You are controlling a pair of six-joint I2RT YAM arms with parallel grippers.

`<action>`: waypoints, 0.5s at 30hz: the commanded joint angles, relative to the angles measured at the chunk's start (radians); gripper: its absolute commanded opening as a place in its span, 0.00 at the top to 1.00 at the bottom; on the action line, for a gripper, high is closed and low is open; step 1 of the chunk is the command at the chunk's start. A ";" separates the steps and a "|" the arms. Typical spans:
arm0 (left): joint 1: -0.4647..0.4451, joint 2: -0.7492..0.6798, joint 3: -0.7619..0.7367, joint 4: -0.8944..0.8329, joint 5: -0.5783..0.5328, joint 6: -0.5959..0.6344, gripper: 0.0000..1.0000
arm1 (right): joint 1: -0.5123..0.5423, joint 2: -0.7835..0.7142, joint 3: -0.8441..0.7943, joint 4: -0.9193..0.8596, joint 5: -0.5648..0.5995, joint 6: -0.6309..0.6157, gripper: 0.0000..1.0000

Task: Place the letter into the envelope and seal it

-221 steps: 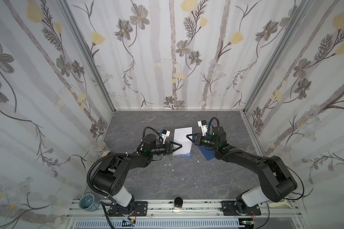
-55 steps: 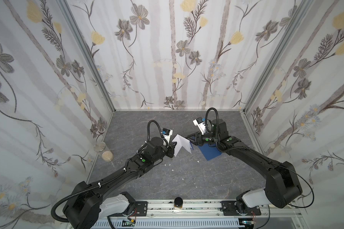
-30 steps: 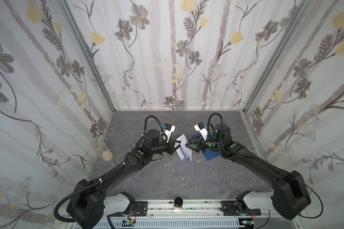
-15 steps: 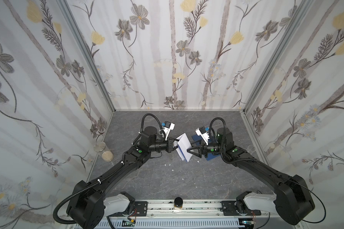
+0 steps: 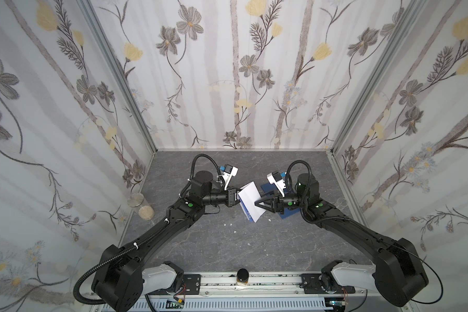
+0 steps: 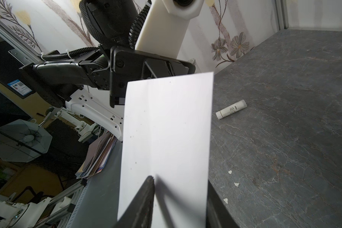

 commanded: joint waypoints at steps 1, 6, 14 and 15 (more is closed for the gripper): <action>0.003 -0.004 0.010 0.057 0.010 -0.008 1.00 | 0.000 0.008 -0.002 0.036 -0.024 0.008 0.67; 0.008 -0.007 0.008 0.065 0.002 -0.017 1.00 | 0.001 0.012 -0.002 0.037 -0.030 0.010 0.95; 0.040 -0.018 0.001 0.068 -0.051 -0.057 0.71 | -0.001 0.014 0.004 0.030 0.018 0.011 1.00; 0.047 -0.025 -0.001 0.068 -0.059 -0.060 0.68 | -0.001 0.014 0.007 0.029 0.029 0.011 1.00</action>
